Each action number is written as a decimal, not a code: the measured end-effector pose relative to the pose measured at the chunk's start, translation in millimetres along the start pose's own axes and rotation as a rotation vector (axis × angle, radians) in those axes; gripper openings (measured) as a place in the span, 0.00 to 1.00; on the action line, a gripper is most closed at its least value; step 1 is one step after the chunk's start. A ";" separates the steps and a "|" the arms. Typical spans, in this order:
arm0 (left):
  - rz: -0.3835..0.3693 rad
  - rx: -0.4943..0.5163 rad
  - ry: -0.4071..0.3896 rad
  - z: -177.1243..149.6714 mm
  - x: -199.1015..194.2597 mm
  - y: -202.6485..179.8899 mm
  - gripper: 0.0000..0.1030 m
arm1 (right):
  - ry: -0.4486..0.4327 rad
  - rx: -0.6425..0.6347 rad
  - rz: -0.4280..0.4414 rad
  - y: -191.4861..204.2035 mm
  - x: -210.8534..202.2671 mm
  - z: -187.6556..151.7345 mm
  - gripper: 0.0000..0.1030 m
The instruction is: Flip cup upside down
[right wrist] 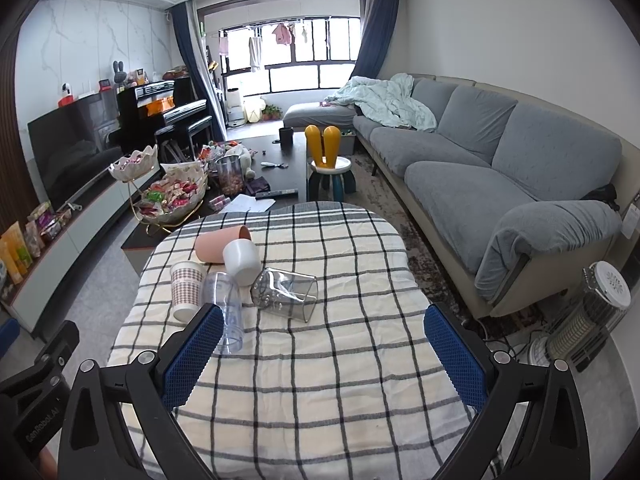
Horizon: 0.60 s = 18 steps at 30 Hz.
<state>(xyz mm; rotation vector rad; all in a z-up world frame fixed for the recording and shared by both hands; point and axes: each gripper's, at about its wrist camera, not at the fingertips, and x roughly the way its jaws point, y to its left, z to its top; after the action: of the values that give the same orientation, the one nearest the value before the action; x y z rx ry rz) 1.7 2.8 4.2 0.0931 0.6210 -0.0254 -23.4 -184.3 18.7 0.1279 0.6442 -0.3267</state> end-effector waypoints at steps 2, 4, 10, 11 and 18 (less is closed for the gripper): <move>0.000 0.001 -0.001 -0.1 -0.1 -0.1 1.00 | -0.001 0.000 0.000 -0.7 0.4 0.0 0.98; -0.001 0.001 0.000 0.0 -0.1 0.1 1.00 | 0.000 0.001 0.000 -1.2 1.0 0.0 0.98; 0.000 0.000 0.000 0.3 0.1 0.1 1.00 | 0.001 -0.001 0.002 0.3 0.4 -0.1 0.98; -0.001 0.001 0.000 -0.1 -0.1 0.1 1.00 | 0.001 -0.001 0.002 0.7 0.0 -0.1 0.98; 0.000 0.001 -0.001 -0.4 -0.1 0.0 1.00 | 0.002 0.000 0.002 0.3 0.0 0.0 0.98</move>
<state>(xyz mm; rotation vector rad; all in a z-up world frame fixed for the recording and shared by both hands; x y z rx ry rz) 1.3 2.8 3.9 0.0942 0.6199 -0.0258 -23.3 -184.0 18.8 0.1289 0.6462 -0.3252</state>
